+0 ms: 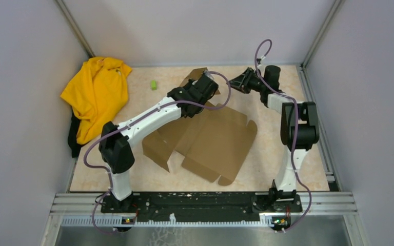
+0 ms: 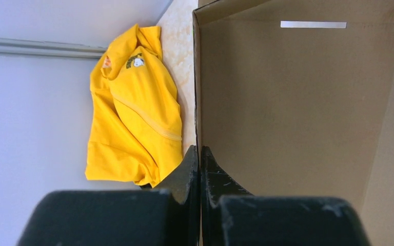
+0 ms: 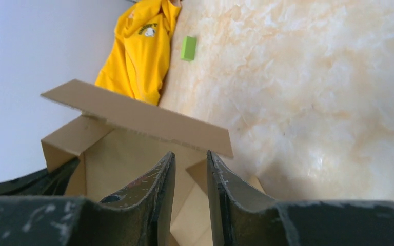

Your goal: Fold the paper box

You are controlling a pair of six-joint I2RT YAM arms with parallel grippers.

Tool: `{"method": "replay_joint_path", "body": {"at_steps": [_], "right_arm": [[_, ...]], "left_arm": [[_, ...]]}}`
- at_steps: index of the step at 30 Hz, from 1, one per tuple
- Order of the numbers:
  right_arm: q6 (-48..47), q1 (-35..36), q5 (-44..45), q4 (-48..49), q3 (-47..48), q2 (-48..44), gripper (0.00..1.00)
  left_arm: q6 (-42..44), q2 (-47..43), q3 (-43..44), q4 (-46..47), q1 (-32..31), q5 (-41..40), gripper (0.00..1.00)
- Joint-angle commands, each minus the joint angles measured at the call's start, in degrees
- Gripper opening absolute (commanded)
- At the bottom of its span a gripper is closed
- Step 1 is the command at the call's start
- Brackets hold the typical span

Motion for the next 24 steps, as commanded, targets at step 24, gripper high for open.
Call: {"method": "replay_joint_path", "body": {"at_steps": [24], "right_arm": [[6.2, 4.4, -4.9, 16.6, 3.8, 11.1, 0.28]], "left_arm": [[4.5, 7.7, -2.4, 1.7, -6.4, -11.8, 0.0]]}}
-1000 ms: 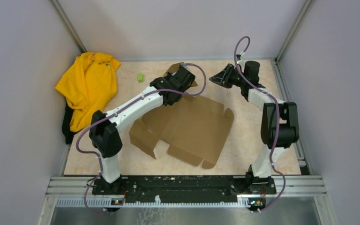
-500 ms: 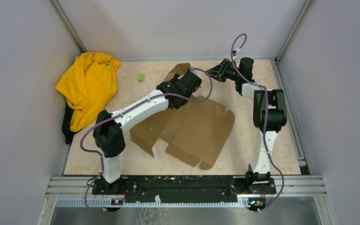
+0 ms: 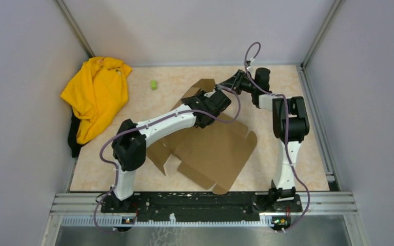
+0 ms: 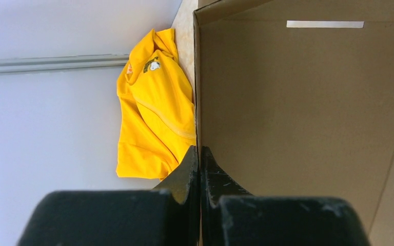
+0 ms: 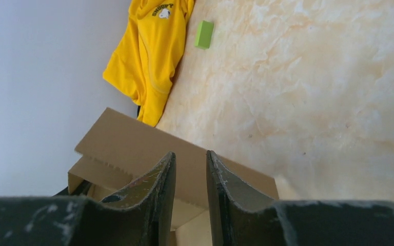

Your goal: Fold the paper box

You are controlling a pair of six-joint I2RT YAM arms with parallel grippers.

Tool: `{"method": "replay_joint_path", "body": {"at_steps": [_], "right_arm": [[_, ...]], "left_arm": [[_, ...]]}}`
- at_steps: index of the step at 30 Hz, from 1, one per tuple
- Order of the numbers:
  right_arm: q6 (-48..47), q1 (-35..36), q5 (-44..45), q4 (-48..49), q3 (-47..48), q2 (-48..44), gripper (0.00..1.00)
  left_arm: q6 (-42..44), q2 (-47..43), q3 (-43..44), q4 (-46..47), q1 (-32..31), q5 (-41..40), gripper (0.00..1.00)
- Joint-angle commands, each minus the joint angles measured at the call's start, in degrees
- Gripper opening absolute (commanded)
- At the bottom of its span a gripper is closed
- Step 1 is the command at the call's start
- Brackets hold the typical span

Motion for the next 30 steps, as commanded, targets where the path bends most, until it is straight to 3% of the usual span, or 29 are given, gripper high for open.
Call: {"method": "replay_joint_path", "body": {"at_steps": [1, 11, 30], "right_arm": [[-0.1, 0.8, -1.1, 5.8, -2.3, 0.2, 0.28], [-0.8, 1.4, -0.9, 7.7, -6.3, 0.4, 0.28], [-3.0, 2.9, -5.3, 8.8, -11.3, -1.8, 0.15]], "left_arm": [[0.0, 1.6, -0.3, -1.9, -1.2, -3.8, 0.0], [-1.9, 1.9, -0.9, -4.1, -2.3, -6.1, 0.0], [-2.5, 3.7, -1.6, -4.4, -4.2, -7.9, 0.0]]}}
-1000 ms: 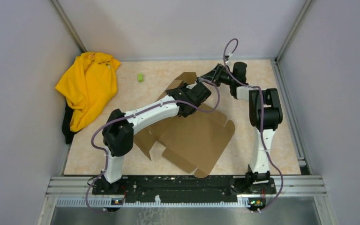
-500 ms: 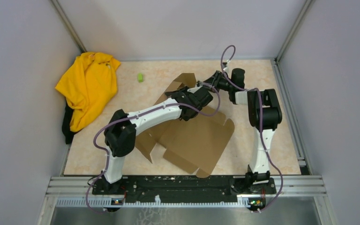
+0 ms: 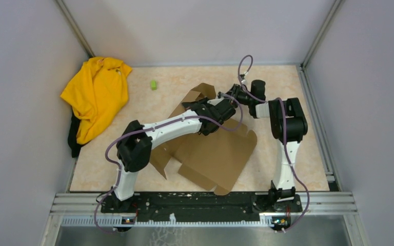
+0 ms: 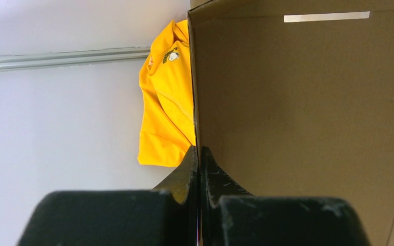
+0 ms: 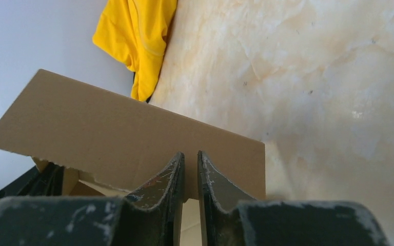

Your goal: Fold the paper box

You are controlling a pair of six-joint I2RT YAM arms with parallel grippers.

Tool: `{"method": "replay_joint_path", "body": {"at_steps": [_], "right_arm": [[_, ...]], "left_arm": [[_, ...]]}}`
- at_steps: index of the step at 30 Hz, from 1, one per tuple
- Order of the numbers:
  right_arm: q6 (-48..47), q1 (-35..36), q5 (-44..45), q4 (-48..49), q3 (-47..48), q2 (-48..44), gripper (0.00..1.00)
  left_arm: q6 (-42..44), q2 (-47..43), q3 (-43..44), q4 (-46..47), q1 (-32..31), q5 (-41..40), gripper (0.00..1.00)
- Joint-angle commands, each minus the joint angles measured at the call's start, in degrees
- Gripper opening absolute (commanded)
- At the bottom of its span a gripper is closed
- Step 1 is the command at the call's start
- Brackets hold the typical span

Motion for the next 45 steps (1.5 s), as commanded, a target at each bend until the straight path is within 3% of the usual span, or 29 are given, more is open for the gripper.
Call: {"method": "replay_joint_path", "body": {"at_steps": [1, 26, 45], "right_arm": [[-2.3, 1.2, -2.2, 3.1, -0.9, -2.1, 0.14], [-4.9, 3.8, -5.3, 4.2, -7.8, -8.2, 0.1], [-1.9, 4.8, -6.3, 12.8, -17.1, -11.3, 0.09]], "left_arm": [[-0.5, 1.3, -0.1, -1.5, -0.7, -0.5, 0.0], [0.8, 1.8, -0.5, -0.5, -2.0, -2.5, 0.0], [5.9, 2.8, -4.3, 4.5, -5.1, -9.3, 0.0]]}}
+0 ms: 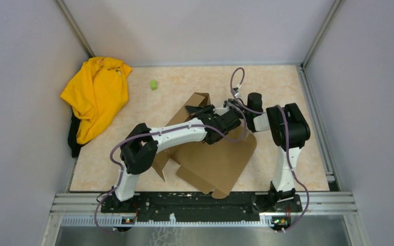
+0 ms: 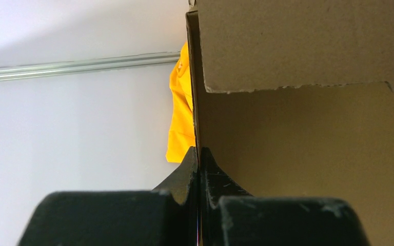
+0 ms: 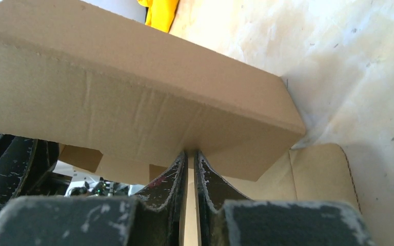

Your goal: Fold the paper box

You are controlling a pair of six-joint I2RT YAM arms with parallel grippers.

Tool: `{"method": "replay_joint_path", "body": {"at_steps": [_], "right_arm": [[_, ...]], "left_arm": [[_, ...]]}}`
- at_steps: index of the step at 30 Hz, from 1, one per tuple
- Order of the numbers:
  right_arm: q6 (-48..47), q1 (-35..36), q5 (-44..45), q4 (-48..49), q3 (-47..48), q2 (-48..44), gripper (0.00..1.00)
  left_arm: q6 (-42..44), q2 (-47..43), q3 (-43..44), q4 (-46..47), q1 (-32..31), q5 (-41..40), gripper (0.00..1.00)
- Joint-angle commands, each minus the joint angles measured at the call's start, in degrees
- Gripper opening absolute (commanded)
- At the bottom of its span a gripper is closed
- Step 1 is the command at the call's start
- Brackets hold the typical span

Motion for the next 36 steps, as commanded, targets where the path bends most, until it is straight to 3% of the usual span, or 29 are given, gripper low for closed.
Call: {"method": "replay_joint_path", "body": {"at_steps": [1, 12, 23, 29, 36], "right_arm": [[-0.8, 0.5, -0.6, 4.8, -2.0, -5.2, 0.09], [-3.2, 0.3, 2.3, 3.9, -6.3, -7.0, 0.09], [6.8, -4.6, 2.3, 19.0, -9.7, -4.2, 0.09], [4.3, -4.4, 4.5, 15.5, -9.8, -4.4, 0.09], [-2.1, 4.0, 6.8, 6.3, -6.1, -2.7, 0.09]], "left_arm": [[1.6, 1.9, -0.9, 1.0, -1.2, -2.4, 0.0], [-0.1, 4.8, -1.3, -0.1, -4.3, -4.9, 0.0], [-4.7, 6.1, -2.4, -3.1, -4.8, -4.4, 0.0], [-5.3, 6.6, -1.5, -4.0, -4.9, -4.0, 0.0], [-7.2, 7.1, -0.9, -5.4, -4.9, -3.2, 0.0]]}}
